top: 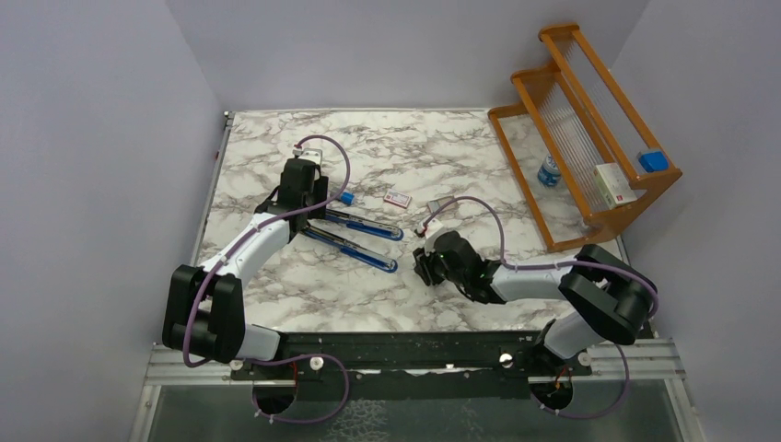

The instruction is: Load the staples into the stapler

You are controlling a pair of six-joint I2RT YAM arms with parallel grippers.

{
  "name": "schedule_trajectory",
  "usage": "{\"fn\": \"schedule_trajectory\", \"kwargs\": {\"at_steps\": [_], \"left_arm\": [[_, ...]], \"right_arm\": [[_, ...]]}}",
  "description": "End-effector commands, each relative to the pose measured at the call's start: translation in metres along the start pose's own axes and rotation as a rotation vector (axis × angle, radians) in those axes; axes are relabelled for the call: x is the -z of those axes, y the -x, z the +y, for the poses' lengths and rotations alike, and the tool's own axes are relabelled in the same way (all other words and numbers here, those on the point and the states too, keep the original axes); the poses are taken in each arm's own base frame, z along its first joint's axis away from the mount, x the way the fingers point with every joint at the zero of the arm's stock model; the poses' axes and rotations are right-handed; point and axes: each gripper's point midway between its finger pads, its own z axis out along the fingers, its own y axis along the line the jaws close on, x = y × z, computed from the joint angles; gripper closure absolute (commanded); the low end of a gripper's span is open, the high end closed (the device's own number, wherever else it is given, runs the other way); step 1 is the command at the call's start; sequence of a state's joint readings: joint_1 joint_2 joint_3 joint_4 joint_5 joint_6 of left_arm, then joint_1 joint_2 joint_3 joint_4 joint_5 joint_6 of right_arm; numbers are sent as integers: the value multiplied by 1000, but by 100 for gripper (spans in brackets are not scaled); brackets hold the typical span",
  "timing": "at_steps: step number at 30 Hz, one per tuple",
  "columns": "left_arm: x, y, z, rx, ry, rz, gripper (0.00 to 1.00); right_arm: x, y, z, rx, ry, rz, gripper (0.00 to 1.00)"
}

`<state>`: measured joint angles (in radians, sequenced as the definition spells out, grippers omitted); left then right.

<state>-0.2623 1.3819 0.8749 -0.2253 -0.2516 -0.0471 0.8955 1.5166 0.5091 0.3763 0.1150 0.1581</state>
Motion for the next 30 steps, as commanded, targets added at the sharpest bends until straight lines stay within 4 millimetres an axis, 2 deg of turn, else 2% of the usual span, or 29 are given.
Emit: {"fn": "schedule_trajectory", "kwargs": {"at_steps": [1, 6, 11, 15, 18, 20, 22, 30], "left_arm": [[5, 19, 0, 6, -1, -51, 39], [6, 20, 0, 5, -1, -54, 39], [6, 20, 0, 6, 0, -54, 39], [6, 20, 0, 8, -1, -55, 39], [6, 20, 0, 9, -1, -56, 39], [6, 21, 0, 10, -1, -58, 39], [7, 21, 0, 10, 0, -59, 39], [8, 22, 5, 13, 26, -60, 39]], "right_arm": [[-4, -5, 1, -14, -1, 21, 63], [-4, 0, 3, -16, 4, 8, 76], [0, 16, 4, 8, 10, -24, 81], [11, 49, 4, 79, 15, -93, 81], [17, 79, 11, 136, 49, -165, 81], [16, 96, 25, 174, 114, -197, 81], [10, 104, 45, 210, 202, -203, 82], [-19, 106, 139, 340, 472, -232, 82]]}}
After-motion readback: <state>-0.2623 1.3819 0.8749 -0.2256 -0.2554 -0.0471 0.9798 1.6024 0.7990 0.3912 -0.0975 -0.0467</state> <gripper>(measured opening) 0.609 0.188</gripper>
